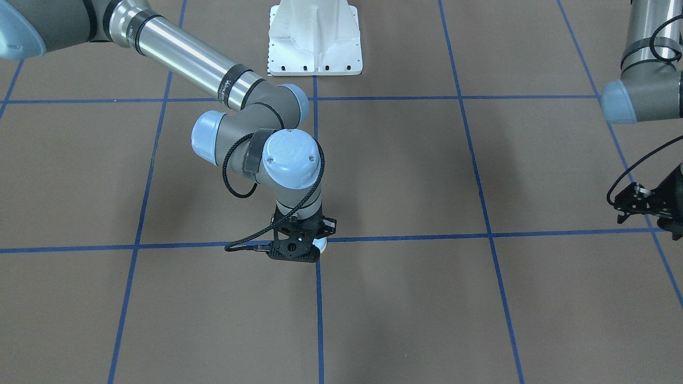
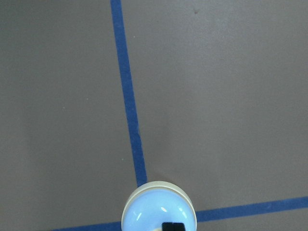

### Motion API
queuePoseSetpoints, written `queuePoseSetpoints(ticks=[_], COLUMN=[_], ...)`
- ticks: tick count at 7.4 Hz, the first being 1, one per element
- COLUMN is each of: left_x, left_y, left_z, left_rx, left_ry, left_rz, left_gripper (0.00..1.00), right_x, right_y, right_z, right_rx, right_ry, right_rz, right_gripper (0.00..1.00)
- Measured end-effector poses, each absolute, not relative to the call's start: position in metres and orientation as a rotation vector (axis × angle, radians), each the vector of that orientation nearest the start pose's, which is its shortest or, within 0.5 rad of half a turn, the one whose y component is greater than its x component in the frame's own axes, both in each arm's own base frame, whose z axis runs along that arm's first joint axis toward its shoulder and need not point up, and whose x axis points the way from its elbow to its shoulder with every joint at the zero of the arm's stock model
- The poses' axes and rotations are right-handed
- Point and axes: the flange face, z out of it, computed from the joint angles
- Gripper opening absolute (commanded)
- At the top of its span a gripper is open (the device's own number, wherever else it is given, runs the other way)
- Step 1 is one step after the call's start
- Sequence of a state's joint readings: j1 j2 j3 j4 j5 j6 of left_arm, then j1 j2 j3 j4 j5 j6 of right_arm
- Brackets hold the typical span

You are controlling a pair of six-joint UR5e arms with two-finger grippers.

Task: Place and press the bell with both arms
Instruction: 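Press down on the bell's cream button with the right gripper, then lift the right gripper off the bell and withdraw it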

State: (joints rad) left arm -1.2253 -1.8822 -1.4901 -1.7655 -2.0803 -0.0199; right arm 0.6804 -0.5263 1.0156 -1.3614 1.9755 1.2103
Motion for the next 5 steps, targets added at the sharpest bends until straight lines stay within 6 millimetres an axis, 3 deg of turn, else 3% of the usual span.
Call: queuePoseSetpoints(ticks=[5], left_x=[0.1372], left_y=[-0.6296], left_z=[0.5160], left_rx=[0.319], left_ry=[0.572], left_rz=[0.423], left_gripper=[1.00], right_x=[-0.6025], right_y=[-0.6060], right_z=[0.1987], right_rx=[0.011], right_ry=[-0.786], right_rz=[0.162], right_gripper=[0.00])
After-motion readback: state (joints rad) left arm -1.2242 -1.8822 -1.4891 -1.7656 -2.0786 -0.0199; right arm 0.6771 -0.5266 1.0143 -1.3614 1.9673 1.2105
